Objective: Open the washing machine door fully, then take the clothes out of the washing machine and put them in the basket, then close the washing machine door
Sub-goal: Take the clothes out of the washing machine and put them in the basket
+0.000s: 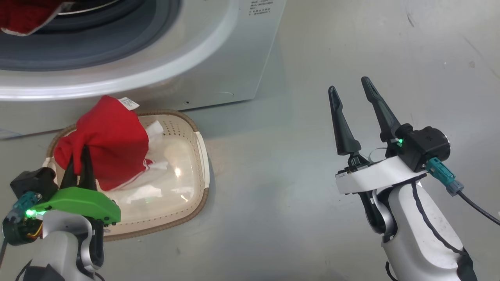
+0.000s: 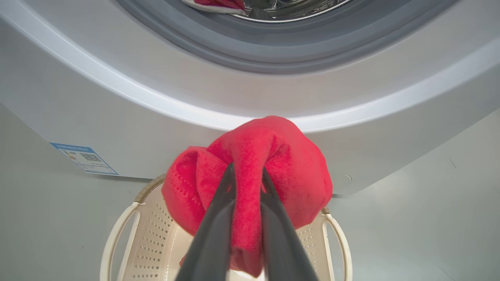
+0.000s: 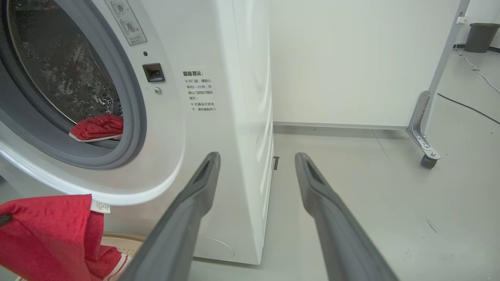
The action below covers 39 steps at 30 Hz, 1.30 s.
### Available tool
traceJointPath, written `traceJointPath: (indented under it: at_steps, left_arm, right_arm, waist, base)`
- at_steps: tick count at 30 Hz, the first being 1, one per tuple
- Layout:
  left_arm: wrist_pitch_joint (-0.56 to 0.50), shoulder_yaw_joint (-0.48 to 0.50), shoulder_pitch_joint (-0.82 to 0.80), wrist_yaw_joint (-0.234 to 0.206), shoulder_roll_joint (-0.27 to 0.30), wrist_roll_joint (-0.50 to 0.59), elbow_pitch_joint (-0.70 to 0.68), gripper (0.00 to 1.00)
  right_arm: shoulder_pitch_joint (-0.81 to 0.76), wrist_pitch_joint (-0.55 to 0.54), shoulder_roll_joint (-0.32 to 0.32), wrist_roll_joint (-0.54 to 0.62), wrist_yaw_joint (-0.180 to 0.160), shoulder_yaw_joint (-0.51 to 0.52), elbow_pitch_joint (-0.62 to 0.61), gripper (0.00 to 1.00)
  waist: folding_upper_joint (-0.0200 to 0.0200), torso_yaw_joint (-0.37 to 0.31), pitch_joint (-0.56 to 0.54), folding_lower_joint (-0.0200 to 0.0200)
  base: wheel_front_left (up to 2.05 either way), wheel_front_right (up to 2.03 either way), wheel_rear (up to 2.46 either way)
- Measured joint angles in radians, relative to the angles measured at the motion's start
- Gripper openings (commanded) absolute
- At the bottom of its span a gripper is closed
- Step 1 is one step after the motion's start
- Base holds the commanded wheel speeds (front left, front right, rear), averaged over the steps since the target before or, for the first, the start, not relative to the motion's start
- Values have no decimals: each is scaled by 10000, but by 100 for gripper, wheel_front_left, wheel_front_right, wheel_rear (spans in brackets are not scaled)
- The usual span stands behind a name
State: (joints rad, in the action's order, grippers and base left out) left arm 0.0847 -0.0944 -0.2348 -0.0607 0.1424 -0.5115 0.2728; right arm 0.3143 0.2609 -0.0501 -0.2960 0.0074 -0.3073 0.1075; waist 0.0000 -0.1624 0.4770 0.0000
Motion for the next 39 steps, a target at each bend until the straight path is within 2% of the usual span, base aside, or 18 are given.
traceJointPath:
  at_steps: [18,32,33,34,36,39]
  left_arm:
    - [-757,182,-1906,608,-19,-853,3185,0]
    - [-744,244,-2848,1035,8,-892,4865,0]
    - [-746,232,-2875,1103,-10,-936,4986,5]
    - [-740,228,-2882,1120,-23,-953,5068,32]
    - [-729,286,-2903,1216,-61,-1110,5229,100]
    - [-660,199,-3016,1390,-148,-1179,5388,100]
  right_arm:
    - [1292,0,-10,0,-102,-150,-403,100]
    - [1534,0,-10,-4,-194,-215,-169,100]
    - [1534,0,-10,-4,-198,-215,-140,100]
    - [1535,0,-10,-4,-196,-217,-125,100]
    - [1546,0,-8,-4,-196,-226,-94,100]
    - [1549,0,-10,-4,-196,-165,2,100]
  waist:
    - [0,-373,2369,1]
    - [0,-416,2693,1]
    - [0,-406,2660,1]
    - [0,-396,2621,1]
    - [0,-383,2532,1]
    - [0,-357,2357,1]
  base:
    - [0,0,0]
    - [0,0,0]
    - [0,0,0]
    - [0,0,0]
    - [0,0,0]
    - [0,0,0]
